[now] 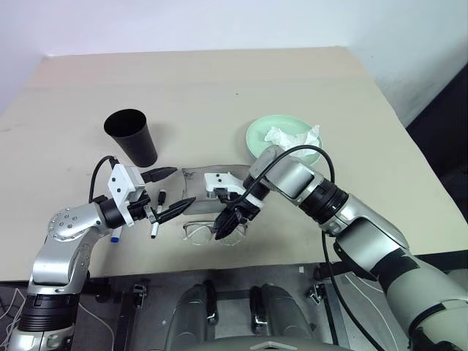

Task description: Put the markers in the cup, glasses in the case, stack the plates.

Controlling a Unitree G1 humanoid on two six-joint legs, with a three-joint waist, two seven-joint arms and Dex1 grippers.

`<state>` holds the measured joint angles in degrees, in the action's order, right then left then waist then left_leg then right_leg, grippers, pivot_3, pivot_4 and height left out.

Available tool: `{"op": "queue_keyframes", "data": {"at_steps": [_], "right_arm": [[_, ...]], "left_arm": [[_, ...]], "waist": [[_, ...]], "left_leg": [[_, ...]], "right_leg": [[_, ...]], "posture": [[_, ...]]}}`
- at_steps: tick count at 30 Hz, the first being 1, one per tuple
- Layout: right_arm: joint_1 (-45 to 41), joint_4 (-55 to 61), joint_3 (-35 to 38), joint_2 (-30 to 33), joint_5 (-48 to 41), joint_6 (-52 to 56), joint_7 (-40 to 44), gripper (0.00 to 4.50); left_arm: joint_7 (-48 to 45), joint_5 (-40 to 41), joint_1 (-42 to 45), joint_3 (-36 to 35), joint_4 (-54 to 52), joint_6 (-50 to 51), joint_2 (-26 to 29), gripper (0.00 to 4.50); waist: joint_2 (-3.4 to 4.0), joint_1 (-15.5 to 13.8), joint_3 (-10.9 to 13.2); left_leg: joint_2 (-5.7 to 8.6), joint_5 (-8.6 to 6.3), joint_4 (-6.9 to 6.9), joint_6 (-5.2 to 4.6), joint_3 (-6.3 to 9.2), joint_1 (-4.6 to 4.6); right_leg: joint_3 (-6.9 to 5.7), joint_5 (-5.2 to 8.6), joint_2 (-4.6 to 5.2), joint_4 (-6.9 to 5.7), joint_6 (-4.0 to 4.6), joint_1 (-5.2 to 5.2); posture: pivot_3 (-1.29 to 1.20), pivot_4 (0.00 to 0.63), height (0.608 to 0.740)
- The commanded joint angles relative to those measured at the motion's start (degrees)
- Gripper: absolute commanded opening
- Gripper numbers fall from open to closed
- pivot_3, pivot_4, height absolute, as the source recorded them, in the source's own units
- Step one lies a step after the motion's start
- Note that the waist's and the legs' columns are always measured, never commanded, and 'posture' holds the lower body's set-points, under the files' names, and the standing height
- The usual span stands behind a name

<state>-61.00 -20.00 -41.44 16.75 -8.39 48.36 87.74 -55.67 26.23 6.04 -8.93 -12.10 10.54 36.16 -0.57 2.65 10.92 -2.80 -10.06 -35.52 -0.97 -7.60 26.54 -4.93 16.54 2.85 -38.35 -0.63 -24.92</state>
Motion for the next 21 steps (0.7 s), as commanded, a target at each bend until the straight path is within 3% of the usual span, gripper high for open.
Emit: {"op": "queue_keyframes", "data": {"at_steps": [1, 8, 12, 16, 21], "right_arm": [[-1.7, 0.8, 2.2, 0.0, -0.8, 0.6, 0.0, 0.04], [-2.8, 4.6, 6.3, 3.8, -4.0, 2.6, 2.0, 0.04], [-4.0, 8.1, 13.6, 9.5, -14.2, 1.6, 4.8, 0.04], [-7.6, 1.2, 15.9, 11.7, -16.8, -2.1, 4.8, 0.04], [-12.3, -9.3, 15.1, 10.0, -15.8, -8.5, 4.8, 0.04]], "left_arm": [[0.2, 0.0, 0.0, 0.0, -2.3, -0.2, 0.7, 4.5], [0.2, 0.1, 0.1, -0.1, -2.2, -0.1, 0.8, 4.5], [-0.2, -0.2, -0.7, -0.7, -2.3, -0.6, 1.6, 4.5], [0.1, 0.5, -2.6, -3.2, -2.6, -0.9, 2.5, 4.5], [0.4, 1.6, -6.4, -5.8, -5.2, -0.3, 3.2, 4.5]], "waist": [[0.0, 0.0, 0.0], [0.0, -0.1, 0.0], [0.0, -0.1, 0.0], [0.0, 0.2, 0.0], [0.0, 0.9, 0.0]], "left_leg": [[0.0, 0.0, 0.0, 0.0, 0.0, 0.0], [0.0, 0.0, 0.02, 0.0, -0.02, 0.02], [0.01, 0.0, 0.06, 0.0, -0.05, 0.12], [0.02, 0.0, 0.2, 0.0, -0.07, 0.07], [0.01, 0.03, 0.35, 0.03, -0.09, 0.04]], "right_leg": [[0.0, 0.0, 0.0, 0.0, 0.0, 0.0], [0.0, 0.0, 0.02, 0.02, 0.0, -0.03], [0.0, -0.01, 0.04, 0.05, 0.0, 0.01], [0.0, 0.0, 0.04, 0.15, 0.0, 0.03], [-0.01, -0.01, 0.04, 0.15, -0.02, 0.01]], "posture": [[0.0, 0.15, 0.715], [0.0, 0.15, 0.715], [0.0, 0.15, 0.715], [0.0, 0.15, 0.715], [0.0, 0.15, 0.715]]}}
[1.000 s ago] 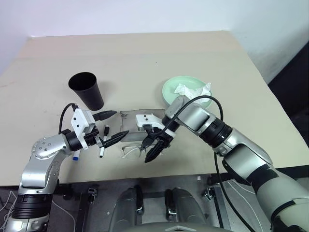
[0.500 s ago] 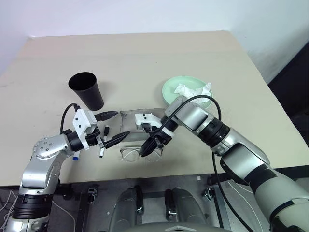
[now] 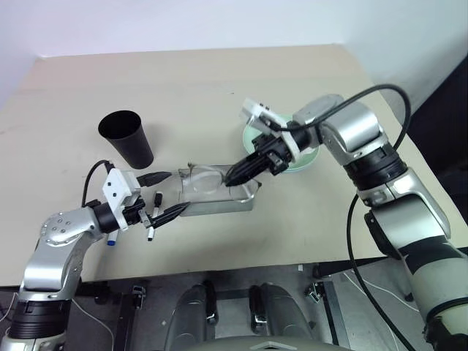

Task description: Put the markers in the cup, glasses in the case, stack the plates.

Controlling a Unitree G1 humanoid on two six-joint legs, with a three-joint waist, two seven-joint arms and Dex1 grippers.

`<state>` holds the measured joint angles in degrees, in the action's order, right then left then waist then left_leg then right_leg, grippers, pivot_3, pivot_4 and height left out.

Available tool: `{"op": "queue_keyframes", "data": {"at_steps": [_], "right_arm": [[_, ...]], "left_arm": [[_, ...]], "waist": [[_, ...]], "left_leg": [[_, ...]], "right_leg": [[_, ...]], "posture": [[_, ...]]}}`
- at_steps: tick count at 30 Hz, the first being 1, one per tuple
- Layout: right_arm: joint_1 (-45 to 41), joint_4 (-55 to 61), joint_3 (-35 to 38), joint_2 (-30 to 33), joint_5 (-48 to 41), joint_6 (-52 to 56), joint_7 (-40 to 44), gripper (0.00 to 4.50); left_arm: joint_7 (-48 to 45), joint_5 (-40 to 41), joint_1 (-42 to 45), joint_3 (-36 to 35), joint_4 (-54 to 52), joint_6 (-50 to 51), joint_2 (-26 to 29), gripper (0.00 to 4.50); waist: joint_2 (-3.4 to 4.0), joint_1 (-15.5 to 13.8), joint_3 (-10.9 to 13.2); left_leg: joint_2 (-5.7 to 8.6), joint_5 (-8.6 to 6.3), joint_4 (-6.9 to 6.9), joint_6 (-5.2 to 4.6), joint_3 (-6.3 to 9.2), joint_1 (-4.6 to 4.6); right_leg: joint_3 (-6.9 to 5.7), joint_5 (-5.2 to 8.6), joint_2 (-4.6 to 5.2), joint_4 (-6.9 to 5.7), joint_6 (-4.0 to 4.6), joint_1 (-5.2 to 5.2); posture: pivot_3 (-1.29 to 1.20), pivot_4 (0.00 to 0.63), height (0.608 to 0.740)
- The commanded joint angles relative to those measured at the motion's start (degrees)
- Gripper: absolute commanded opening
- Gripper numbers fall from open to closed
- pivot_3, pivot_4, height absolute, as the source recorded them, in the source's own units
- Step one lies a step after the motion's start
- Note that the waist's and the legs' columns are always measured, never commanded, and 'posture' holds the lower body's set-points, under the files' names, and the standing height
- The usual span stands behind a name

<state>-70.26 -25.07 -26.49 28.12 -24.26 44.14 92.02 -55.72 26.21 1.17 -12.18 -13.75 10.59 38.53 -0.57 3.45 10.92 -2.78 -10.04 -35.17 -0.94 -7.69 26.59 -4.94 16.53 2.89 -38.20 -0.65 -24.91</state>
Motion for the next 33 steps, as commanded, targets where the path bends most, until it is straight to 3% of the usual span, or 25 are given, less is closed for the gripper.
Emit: {"op": "queue_keyframes", "data": {"at_steps": [1, 12, 17, 24, 33], "right_arm": [[-4.0, -7.1, -0.4, -2.3, 1.2, -6.3, 0.5, 0.04], [-6.9, -28.0, -6.2, -13.2, 12.9, -24.7, 0.5, 0.04], [-6.7, -33.4, -6.0, -16.7, 18.3, -31.2, 0.5, 0.04], [-7.0, -38.8, -4.0, -20.3, 23.7, -32.8, 0.4, 0.04], [-5.9, -40.9, -4.8, -22.4, 29.7, -32.2, -2.1, 0.04]], "left_arm": [[0.9, 1.9, -2.7, -3.4, -4.5, 0.1, 0.8, 4.5], [4.2, 6.4, -17.8, -16.7, -14.7, 3.7, 1.4, 4.5], [4.8, 7.2, -21.0, -19.6, -16.2, 3.8, 1.0, 4.5], [5.8, 7.0, -22.8, -20.0, -16.8, 3.0, 0.2, 4.5], [6.5, 5.3, -18.4, -16.9, -13.5, 1.8, 0.0, 4.5]], "waist": [[0.0, 0.4, 0.0], [-0.01, 0.8, 0.0], [0.0, 0.5, 0.0], [-0.01, 0.6, 0.0], [0.01, 0.7, -0.1]], "left_leg": [[0.0, 0.0, -0.01, 0.0, -0.01, 0.0], [0.0, 0.01, -0.02, 0.01, -0.05, 0.0], [0.0, 0.0, 0.04, 0.02, -0.07, -0.01], [0.03, 0.0, 0.11, 0.03, -0.13, -0.02], [0.03, 0.01, 0.16, 0.06, -0.14, -0.05]], "right_leg": [[0.0, 0.0, 0.0, 0.0, -0.01, 0.01], [0.01, -0.05, 0.02, 0.05, -0.08, 0.01], [0.0, 0.01, 0.02, 0.03, 0.02, -0.17], [0.02, 0.0, 0.08, 0.04, 0.02, -0.18], [0.02, -0.03, 0.08, 0.03, 0.07, -0.19]], "posture": [[0.0, 0.15, 0.715], [0.0, 0.15, 0.715], [0.0, 0.15, 0.715], [0.0, 0.15, 0.715], [0.0, 0.15, 0.715]]}}
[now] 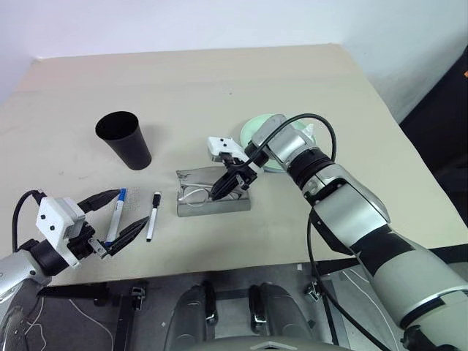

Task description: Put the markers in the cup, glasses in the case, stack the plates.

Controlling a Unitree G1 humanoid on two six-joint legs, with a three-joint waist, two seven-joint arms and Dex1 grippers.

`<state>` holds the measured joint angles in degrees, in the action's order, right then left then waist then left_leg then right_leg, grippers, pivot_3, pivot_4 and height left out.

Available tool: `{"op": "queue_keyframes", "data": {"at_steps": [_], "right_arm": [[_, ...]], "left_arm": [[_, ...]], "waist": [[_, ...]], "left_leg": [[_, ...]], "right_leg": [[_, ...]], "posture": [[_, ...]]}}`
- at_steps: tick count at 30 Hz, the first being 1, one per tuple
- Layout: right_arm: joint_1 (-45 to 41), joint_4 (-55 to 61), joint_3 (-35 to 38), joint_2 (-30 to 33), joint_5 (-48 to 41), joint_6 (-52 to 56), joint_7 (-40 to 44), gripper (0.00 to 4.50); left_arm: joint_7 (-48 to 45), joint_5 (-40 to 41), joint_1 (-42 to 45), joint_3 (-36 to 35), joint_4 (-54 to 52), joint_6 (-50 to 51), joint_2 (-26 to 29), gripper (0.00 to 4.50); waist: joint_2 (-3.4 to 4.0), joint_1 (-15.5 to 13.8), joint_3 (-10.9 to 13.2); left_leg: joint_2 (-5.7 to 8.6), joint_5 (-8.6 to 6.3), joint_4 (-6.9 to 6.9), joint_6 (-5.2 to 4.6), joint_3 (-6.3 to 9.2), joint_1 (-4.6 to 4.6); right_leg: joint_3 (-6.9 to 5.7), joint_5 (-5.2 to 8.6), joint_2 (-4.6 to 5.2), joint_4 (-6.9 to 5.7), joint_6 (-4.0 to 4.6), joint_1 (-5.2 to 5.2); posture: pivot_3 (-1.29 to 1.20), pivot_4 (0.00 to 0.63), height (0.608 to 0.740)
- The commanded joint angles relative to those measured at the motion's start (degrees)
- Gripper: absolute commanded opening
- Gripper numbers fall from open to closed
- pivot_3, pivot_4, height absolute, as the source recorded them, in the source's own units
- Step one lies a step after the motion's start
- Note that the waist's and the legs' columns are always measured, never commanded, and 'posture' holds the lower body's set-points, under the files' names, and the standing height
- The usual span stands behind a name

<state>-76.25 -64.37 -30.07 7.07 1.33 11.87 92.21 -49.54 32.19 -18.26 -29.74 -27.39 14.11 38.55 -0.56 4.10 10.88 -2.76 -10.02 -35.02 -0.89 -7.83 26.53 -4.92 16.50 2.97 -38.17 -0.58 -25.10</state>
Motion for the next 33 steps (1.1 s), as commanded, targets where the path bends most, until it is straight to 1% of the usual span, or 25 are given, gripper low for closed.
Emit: {"op": "queue_keyframes", "data": {"at_steps": [1, 9, 18, 21, 27, 33], "right_arm": [[0.2, -2.2, -0.8, -1.8, 4.4, 0.5, -3.4, 0.04], [-2.5, -2.5, 5.2, -2.0, 3.3, 3.2, -2.6, 0.04], [-1.3, -4.0, 3.7, -0.8, 9.0, -1.7, -6.6, 0.04], [-1.0, -4.4, 3.3, -0.8, 10.3, -2.3, -5.9, 0.04], [-0.2, -3.3, 1.9, -0.7, 10.8, -3.1, 0.0, 0.04], [1.2, -2.9, -0.8, -1.0, 12.2, -4.4, 0.3, 0.04]], "left_arm": [[0.4, -1.0, 1.6, 1.3, 0.4, -1.7, -0.2, 4.5], [0.0, -2.4, 2.7, 4.1, 1.7, -2.8, -0.6, 4.5], [0.5, -2.3, 3.4, 5.4, 1.7, -3.0, -0.9, 4.5], [0.7, -2.5, 3.8, 6.0, 1.7, -2.9, -1.1, 4.5], [1.2, -2.5, 4.7, 6.9, 1.6, -2.5, -1.0, 4.5], [1.6, -2.4, 4.7, 7.3, 1.3, -2.5, -1.1, 4.5]], "waist": [[0.01, 0.1, -0.1], [0.04, 0.0, -0.1], [0.03, 0.0, -0.1], [0.03, -0.1, -0.1], [0.03, -0.1, -0.1], [0.02, -0.1, -0.1]], "left_leg": [[0.0, 0.0, 0.0, 0.0, 0.0, -0.03], [-0.02, 0.0, 0.06, 0.02, -0.02, -0.07], [-0.01, 0.01, 0.05, 0.02, -0.07, -0.02], [-0.01, 0.01, 0.04, 0.02, -0.07, -0.05], [-0.01, 0.0, 0.06, 0.03, -0.12, -0.05], [0.0, 0.0, 0.11, 0.03, -0.22, -0.05]], "right_leg": [[0.0, 0.0, 0.0, -0.01, 0.0, 0.01], [0.0, -0.07, 0.0, -0.02, 0.11, 0.01], [0.0, -0.08, 0.02, 0.0, 0.12, -0.01], [0.0, -0.08, 0.03, -0.01, 0.12, 0.02], [-0.04, -0.22, 0.13, 0.0, 0.11, 0.04], [-0.06, -0.23, 0.19, 0.05, 0.1, 0.03]], "posture": [[0.0, 0.15, 0.715], [0.0, 0.15, 0.715], [0.0, 0.15, 0.715], [0.0, 0.15, 0.715], [0.0, 0.15, 0.715], [0.0, 0.15, 0.715]]}}
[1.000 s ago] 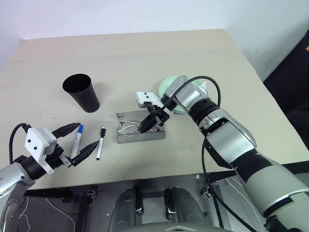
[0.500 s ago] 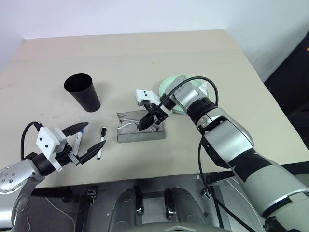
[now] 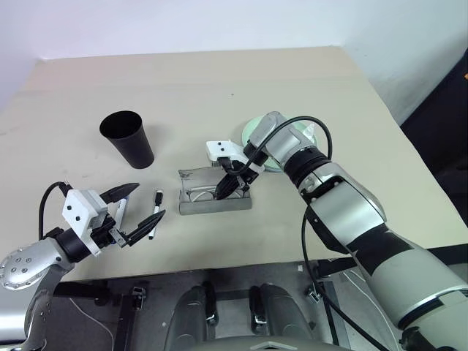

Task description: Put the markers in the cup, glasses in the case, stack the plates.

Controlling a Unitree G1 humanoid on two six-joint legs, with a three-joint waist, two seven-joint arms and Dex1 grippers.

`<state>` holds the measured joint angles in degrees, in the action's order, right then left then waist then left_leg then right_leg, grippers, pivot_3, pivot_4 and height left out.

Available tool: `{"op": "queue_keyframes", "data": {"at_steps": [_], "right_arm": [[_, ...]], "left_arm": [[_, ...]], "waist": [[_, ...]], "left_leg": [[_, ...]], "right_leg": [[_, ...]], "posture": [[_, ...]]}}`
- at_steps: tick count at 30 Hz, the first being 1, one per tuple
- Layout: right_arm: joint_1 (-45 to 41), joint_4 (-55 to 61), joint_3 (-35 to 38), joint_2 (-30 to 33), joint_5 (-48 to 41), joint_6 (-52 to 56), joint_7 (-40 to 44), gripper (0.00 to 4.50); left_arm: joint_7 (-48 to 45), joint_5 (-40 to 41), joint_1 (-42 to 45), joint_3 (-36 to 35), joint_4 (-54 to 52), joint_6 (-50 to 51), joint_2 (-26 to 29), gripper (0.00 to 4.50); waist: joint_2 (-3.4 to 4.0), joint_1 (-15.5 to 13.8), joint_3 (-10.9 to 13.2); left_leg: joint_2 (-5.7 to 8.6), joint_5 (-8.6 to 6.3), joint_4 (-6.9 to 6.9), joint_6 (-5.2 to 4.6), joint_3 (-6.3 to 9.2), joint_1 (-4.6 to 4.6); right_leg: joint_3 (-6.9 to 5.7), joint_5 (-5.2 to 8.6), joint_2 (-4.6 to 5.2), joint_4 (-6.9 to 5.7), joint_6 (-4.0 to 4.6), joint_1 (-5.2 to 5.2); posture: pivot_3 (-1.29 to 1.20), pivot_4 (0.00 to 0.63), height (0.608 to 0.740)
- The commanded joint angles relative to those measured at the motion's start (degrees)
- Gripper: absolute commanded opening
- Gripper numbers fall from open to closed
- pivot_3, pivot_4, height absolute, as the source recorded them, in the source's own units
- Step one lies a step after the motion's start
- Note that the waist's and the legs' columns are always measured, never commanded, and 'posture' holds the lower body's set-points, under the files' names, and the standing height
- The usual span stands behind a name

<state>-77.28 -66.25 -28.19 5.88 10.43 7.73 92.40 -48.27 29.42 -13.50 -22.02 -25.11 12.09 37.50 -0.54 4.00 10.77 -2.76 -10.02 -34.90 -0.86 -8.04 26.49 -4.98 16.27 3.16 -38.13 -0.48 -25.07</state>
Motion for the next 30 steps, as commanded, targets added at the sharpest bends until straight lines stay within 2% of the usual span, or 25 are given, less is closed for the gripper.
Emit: {"op": "queue_keyframes", "data": {"at_steps": [1, 4, 7, 16, 18, 30], "right_arm": [[2.4, -1.1, -2.7, -0.1, 3.6, 0.0, -0.1, 0.04], [2.5, -1.1, -2.2, -0.6, 3.9, 0.3, -0.4, 0.04], [2.0, -1.1, -1.3, -0.6, 3.7, 0.3, -0.2, 0.81], [0.7, -0.5, 1.5, -0.4, 3.4, 2.0, -0.8, 3.69], [0.1, -0.2, 2.1, -0.4, 3.1, 2.5, -0.7, 4.21], [-1.8, 0.9, 7.4, 0.8, 0.3, 3.2, -2.7, 4.21]], "left_arm": [[0.4, 0.3, -0.2, -0.4, -1.0, -0.5, -0.1, 4.5], [0.5, 0.3, -0.3, -0.3, -1.3, -0.4, -0.2, 4.5], [0.7, 0.3, -0.2, 0.0, -1.3, -0.5, -0.2, 4.5], [0.6, 0.0, 0.2, 0.6, -0.5, -0.8, -0.2, 4.5], [0.5, -0.1, 0.4, 0.7, -0.2, -0.9, -0.1, 4.5], [-0.6, -0.7, 3.5, 2.4, 1.8, -0.7, 0.5, 4.5]], "waist": [[0.0, 0.0, 0.0], [-0.02, 0.0, 0.0], [-0.02, 0.0, 0.0], [-0.05, 0.0, -0.1], [-0.04, 0.1, 0.0], [-0.02, 0.1, 0.0]], "left_leg": [[0.0, 0.0, 0.0, 0.0, 0.0, 0.0], [0.0, 0.0, 0.02, 0.0, -0.02, 0.0], [0.01, 0.0, 0.03, 0.0, -0.03, 0.01], [0.02, 0.01, 0.12, 0.02, -0.08, 0.07], [0.02, 0.01, 0.11, 0.02, -0.1, 0.15], [0.02, 0.03, 0.09, 0.05, -0.1, 0.13]], "right_leg": [[0.0, 0.0, 0.0, 0.01, 0.0, 0.0], [0.0, 0.0, 0.02, 0.02, 0.0, 0.0], [0.0, 0.0, 0.04, 0.02, 0.0, 0.0], [-0.01, 0.0, 0.06, 0.09, 0.0, -0.09], [-0.01, 0.0, 0.06, 0.09, 0.0, -0.16], [-0.01, -0.01, 0.06, 0.03, -0.01, -0.16]], "posture": [[0.0, 0.15, 0.715], [0.0, 0.15, 0.715], [0.0, 0.15, 0.715], [0.0, 0.15, 0.715], [0.0, 0.15, 0.715], [0.0, 0.15, 0.715]]}}
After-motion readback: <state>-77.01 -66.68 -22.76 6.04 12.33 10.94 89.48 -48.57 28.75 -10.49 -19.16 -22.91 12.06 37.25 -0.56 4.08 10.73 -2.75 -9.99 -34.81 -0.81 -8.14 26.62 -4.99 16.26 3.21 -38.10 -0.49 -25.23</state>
